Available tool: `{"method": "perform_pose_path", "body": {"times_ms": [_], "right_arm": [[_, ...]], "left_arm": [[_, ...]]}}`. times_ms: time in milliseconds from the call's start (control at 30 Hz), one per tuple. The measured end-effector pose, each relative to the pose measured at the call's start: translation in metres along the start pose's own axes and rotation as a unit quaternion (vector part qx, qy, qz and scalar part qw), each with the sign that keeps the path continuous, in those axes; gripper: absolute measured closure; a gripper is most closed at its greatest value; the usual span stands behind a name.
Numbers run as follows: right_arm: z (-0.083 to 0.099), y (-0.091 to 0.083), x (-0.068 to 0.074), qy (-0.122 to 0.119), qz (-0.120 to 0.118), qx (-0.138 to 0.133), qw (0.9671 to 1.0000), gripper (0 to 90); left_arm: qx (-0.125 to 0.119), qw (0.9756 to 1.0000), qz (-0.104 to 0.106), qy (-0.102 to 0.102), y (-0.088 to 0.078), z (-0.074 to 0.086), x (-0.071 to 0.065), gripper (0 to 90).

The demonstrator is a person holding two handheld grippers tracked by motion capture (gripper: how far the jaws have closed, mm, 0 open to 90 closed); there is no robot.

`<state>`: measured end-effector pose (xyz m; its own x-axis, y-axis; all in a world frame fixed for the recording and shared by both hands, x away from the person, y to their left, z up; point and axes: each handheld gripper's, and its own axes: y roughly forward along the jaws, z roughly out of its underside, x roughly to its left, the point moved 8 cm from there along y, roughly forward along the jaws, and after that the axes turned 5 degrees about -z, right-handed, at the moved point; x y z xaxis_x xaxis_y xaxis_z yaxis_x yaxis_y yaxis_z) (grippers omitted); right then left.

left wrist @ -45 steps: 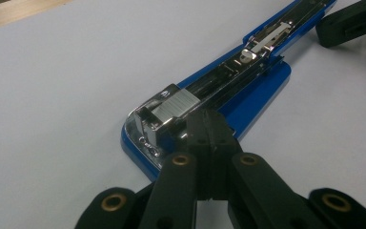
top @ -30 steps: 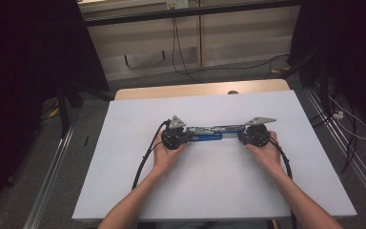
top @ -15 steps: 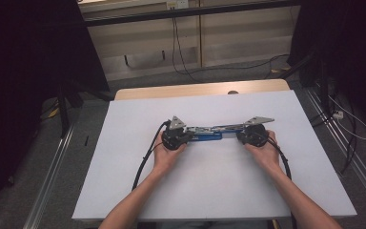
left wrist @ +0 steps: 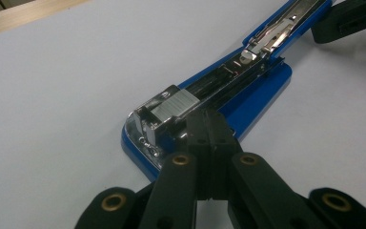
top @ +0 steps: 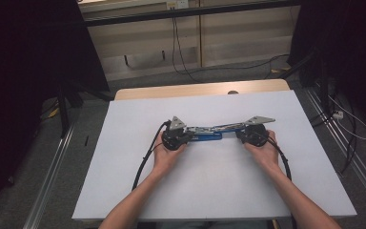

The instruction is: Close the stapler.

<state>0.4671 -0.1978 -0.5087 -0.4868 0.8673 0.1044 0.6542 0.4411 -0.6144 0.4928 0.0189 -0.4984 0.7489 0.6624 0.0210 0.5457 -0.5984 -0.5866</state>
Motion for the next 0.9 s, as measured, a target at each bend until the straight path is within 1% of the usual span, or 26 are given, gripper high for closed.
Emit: {"method": "perform_pose_path", "body": {"times_ms": [67,200,367,633,700,733,833,867,900], "right_arm": [[-0.001,0.0,0.001,0.0,-0.001,-0.004,1.0,90.0],[-0.002,0.001,0.004,-0.005,-0.004,-0.006,1.0,90.0],[-0.004,0.001,0.007,-0.008,-0.009,-0.017,0.9998,90.0],[-0.006,0.001,0.012,-0.012,-0.016,-0.025,0.9995,90.0],[-0.007,0.001,0.013,-0.013,-0.021,-0.029,0.9993,90.0],[-0.008,0.001,0.014,-0.014,-0.022,-0.031,0.9992,90.0],[-0.01,0.0,0.017,-0.02,-0.032,-0.043,0.9983,90.0],[-0.011,-0.001,0.018,-0.022,-0.035,-0.046,0.9981,90.0],[-0.011,-0.001,0.019,-0.022,-0.038,-0.048,0.9979,90.0]], "left_arm": [[0.001,1.0,-0.003,0.002,-0.001,0.0,0.001,90.0],[0.001,1.0,-0.003,0.001,0.0,0.0,0.001,90.0],[-0.001,1.0,-0.004,0.001,0.0,0.001,0.0,90.0],[-0.002,1.0,-0.007,0.0,0.0,0.0,0.0,90.0],[-0.003,1.0,-0.008,0.0,0.0,0.0,0.001,90.0],[-0.004,1.0,-0.008,-0.003,0.0,0.0,0.001,90.0],[-0.002,1.0,-0.006,-0.004,0.0,0.0,0.001,90.0],[-0.002,0.9999,-0.002,-0.01,0.0,0.0,0.0,90.0],[-0.002,1.0,-0.005,-0.006,0.0,0.0,0.0,90.0]]}}
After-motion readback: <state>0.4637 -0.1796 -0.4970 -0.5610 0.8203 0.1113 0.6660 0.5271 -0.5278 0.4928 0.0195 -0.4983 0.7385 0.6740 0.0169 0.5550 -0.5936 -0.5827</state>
